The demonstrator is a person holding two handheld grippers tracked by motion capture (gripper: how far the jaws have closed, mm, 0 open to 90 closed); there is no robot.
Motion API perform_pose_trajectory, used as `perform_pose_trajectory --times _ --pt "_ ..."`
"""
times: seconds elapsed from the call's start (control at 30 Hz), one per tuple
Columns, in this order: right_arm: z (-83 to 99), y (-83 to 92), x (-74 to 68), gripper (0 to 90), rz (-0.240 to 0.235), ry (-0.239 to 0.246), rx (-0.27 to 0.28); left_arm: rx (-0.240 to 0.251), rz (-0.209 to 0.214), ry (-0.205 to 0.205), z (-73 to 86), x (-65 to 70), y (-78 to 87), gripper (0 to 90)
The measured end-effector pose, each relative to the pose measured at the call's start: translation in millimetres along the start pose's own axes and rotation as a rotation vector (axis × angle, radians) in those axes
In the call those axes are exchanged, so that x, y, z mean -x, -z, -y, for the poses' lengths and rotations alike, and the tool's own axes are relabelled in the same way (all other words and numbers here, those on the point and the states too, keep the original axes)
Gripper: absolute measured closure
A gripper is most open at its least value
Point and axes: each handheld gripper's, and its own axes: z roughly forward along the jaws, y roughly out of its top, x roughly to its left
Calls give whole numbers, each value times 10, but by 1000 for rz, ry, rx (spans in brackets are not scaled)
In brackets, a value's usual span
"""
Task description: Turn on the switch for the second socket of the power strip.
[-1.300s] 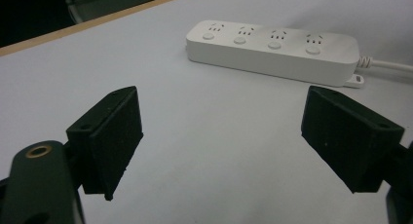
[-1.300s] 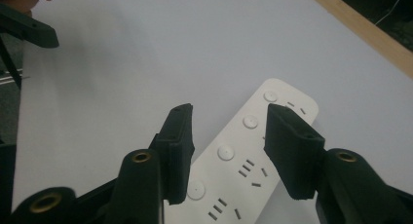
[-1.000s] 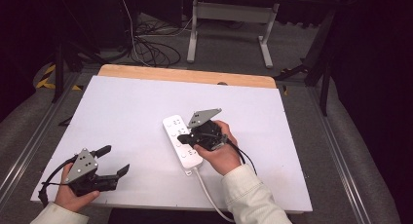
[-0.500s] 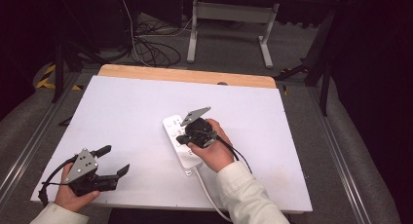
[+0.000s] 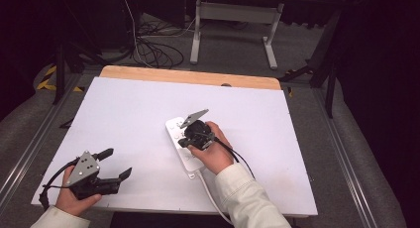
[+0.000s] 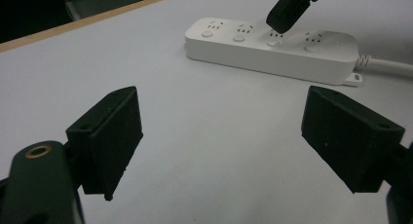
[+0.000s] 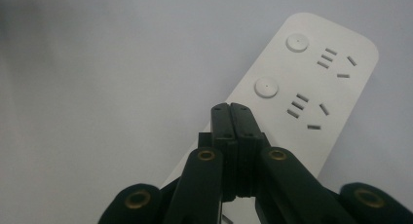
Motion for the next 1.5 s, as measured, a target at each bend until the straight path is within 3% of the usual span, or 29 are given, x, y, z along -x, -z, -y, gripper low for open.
perform_pose_trajectory --times 0.93,1.5 --pt "8 -120 -42 900 45 36 -24 -4 4 4 -1 -5 -3 151" --pt "58 -135 -45 900 49 3 -4 -6 3 10 0 0 -6 151"
